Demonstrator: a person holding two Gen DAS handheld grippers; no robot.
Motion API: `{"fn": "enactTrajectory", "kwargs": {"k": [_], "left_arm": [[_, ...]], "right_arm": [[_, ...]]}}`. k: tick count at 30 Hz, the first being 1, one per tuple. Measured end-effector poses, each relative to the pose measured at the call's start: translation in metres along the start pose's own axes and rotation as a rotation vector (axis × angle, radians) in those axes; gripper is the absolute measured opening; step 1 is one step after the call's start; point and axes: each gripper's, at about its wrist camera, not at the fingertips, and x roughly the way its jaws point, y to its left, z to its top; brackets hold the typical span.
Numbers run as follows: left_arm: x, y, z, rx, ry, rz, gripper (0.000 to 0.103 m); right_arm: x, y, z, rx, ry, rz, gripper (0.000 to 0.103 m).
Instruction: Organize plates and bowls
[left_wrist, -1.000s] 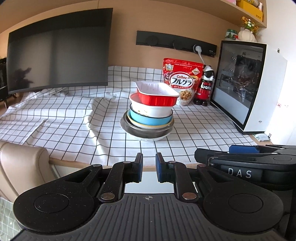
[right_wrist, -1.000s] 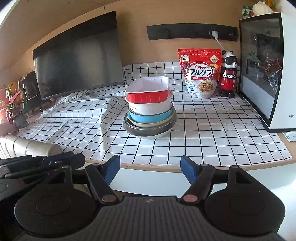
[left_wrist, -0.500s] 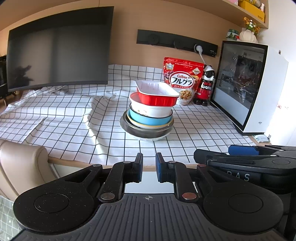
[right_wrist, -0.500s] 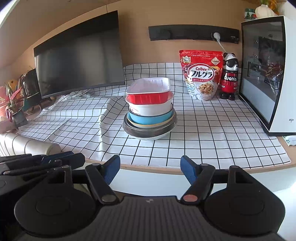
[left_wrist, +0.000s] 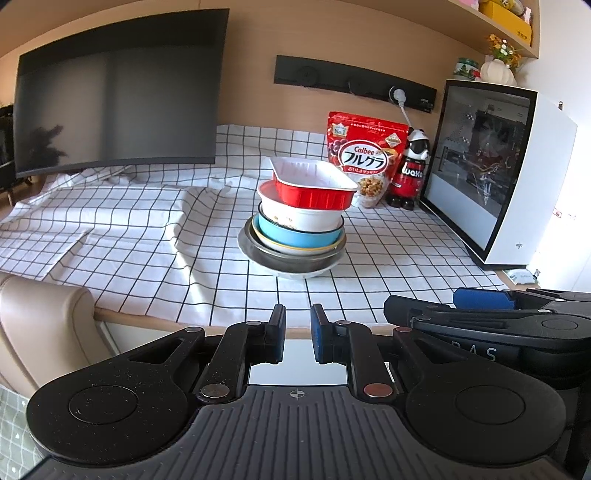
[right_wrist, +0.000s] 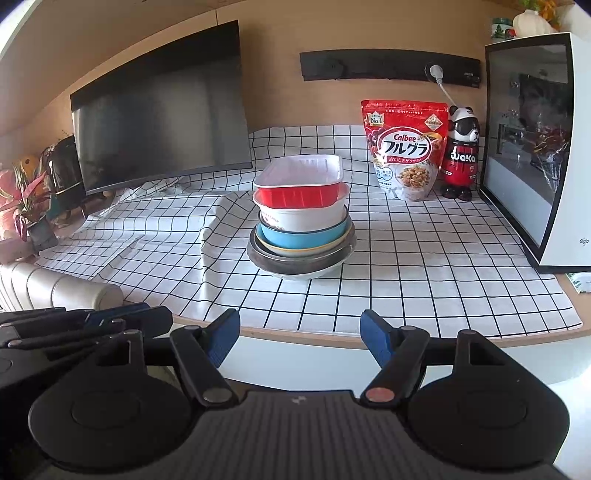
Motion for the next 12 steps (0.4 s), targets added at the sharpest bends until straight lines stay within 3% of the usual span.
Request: {"fn": "enactTrajectory", "kwargs": {"k": [12], "left_arm": [[0.0093,0.0035,0.0005,0.005,0.041,-0.018,0.017]], "right_arm": [[0.0071,-0.0015,0.0017,0.009,0.017,-0.017,0.073]]}}
